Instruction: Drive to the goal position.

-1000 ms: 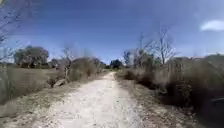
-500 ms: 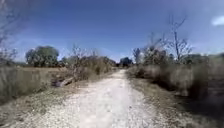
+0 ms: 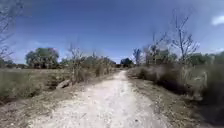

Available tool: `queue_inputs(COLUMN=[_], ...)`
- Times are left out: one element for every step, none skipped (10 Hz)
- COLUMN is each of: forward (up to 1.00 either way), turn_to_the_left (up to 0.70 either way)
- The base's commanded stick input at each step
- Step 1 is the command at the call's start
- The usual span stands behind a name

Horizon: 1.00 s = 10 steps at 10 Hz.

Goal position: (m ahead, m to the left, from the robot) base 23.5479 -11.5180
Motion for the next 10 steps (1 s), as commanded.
queue_inputs(forward=[0.70, 0.70, 0.70, 0.70, 0.70, 0.70, 0.70, 0.70, 0.70, 0.70], turn_to_the_left=[0.00, 0.00, 0.00, 0.00, 0.00, 0.00, 0.00, 0.00, 0.00, 0.00])
